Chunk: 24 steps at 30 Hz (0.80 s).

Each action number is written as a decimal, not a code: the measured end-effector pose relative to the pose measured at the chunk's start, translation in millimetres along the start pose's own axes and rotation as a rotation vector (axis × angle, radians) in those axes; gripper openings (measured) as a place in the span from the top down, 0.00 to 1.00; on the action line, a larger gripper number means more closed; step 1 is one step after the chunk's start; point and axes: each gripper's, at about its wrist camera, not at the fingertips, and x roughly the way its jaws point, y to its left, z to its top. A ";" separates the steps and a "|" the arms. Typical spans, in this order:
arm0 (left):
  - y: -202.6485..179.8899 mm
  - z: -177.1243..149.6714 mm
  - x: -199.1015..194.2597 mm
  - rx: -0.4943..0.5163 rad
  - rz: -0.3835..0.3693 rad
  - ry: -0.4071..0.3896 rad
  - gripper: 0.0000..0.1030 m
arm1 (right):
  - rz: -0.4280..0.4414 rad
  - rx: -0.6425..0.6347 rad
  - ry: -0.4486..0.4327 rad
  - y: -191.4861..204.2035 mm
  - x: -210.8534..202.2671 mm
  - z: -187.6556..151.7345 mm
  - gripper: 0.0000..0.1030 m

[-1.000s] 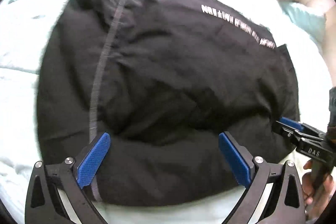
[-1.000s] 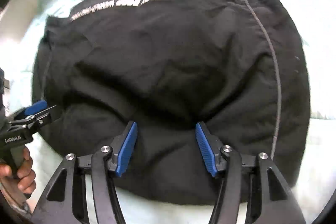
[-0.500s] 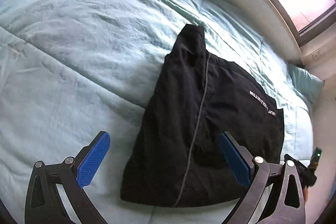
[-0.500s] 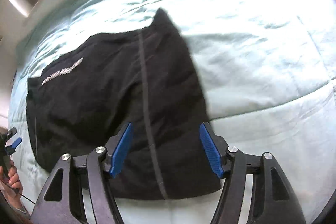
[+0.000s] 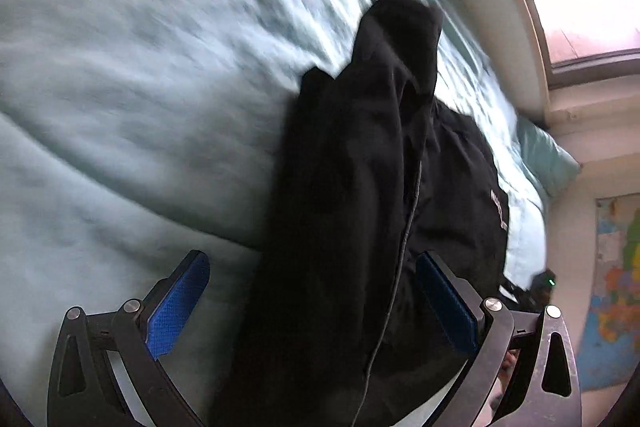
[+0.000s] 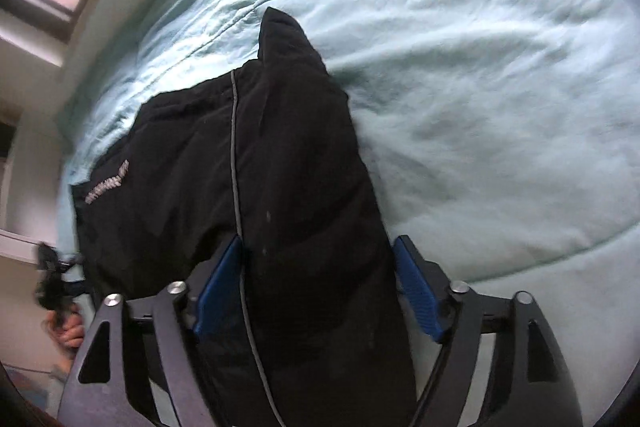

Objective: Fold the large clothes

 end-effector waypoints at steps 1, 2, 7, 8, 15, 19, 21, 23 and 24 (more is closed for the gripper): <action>-0.9 -1.4 3.0 0.010 0.001 0.014 0.00 | 0.030 0.014 0.017 -4.1 5.9 2.3 0.16; -5.8 -1.2 14.2 0.040 0.019 0.044 0.00 | 0.059 0.024 0.037 -7.3 12.4 4.2 0.15; -20.9 2.2 38.8 0.096 0.016 0.076 0.00 | 0.179 0.036 0.124 -20.9 50.2 9.3 0.00; -18.9 5.6 41.4 0.070 -0.021 0.079 0.00 | 0.188 0.036 0.129 -21.2 56.4 10.2 0.00; -33.4 7.8 49.5 0.053 -0.051 0.029 0.22 | 0.231 -0.032 0.111 -3.0 60.6 8.9 0.23; -51.9 -12.1 21.0 0.128 -0.046 -0.048 0.56 | 0.192 -0.153 0.059 19.6 32.8 -6.5 0.43; -51.9 -13.9 17.0 0.123 -0.067 -0.043 0.56 | 0.189 -0.146 0.079 18.1 36.7 -9.4 0.43; -48.5 -8.3 24.9 0.109 -0.085 -0.017 0.54 | 0.226 -0.094 0.119 10.8 51.4 -0.2 0.36; -45.0 -3.8 31.2 0.080 -0.092 -0.004 0.48 | 0.283 -0.023 0.151 0.1 62.9 4.0 0.26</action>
